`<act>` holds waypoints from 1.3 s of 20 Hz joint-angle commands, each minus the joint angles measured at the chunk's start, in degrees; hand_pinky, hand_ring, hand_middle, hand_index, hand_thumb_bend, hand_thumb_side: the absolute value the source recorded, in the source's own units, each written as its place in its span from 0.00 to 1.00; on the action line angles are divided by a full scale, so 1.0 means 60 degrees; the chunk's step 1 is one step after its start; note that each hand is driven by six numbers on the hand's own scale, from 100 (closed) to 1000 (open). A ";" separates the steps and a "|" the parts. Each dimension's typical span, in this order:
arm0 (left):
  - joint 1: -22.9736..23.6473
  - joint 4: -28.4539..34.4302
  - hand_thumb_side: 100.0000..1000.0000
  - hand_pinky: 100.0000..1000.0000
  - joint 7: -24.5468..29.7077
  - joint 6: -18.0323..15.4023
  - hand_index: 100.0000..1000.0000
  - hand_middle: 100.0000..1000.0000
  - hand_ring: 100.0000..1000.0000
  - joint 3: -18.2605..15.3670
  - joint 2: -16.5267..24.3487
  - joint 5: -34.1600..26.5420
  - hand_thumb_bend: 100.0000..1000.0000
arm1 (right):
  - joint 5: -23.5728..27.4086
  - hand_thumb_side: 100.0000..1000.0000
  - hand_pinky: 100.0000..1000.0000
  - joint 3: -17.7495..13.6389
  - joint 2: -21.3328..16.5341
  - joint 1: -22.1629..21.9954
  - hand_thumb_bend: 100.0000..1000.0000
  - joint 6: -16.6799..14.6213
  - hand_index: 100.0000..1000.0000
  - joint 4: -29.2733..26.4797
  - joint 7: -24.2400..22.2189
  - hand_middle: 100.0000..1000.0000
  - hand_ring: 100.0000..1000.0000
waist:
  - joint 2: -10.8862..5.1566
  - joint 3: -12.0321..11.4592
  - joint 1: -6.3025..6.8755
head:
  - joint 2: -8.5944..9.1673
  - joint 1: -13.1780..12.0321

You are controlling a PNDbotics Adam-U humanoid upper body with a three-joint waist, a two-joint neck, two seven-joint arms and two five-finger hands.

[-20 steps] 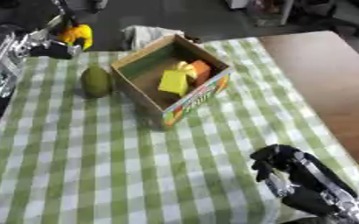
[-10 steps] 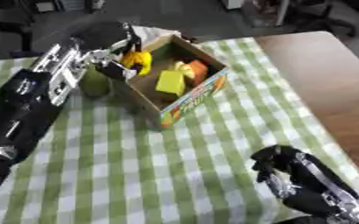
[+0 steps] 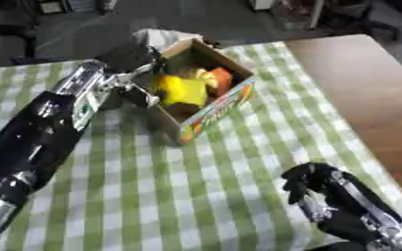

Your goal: Pick up objects on the table and place them in the box.

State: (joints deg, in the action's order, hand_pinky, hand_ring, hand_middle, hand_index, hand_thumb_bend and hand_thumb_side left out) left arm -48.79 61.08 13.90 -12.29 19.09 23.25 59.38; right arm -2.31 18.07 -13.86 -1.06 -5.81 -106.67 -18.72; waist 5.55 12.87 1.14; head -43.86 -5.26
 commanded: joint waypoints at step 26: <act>-0.0082 -0.2958 0.20 0.62 -0.0606 0.2272 0.85 0.65 0.59 -0.2338 0.0786 0.0436 0.19 | 0.0013 0.31 0.66 0.0007 -0.0036 0.0059 0.00 -0.0026 0.65 -0.0115 -0.0013 0.46 0.41 | -0.0062 0.0036 -0.0023 | -0.0043 0.0027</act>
State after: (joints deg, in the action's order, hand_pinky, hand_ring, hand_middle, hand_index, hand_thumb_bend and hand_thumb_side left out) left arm -48.41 43.10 10.87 1.23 5.71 27.06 61.51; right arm -2.31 18.07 -13.86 -1.06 -5.84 -106.67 -18.70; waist 5.68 13.06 1.07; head -43.86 -5.09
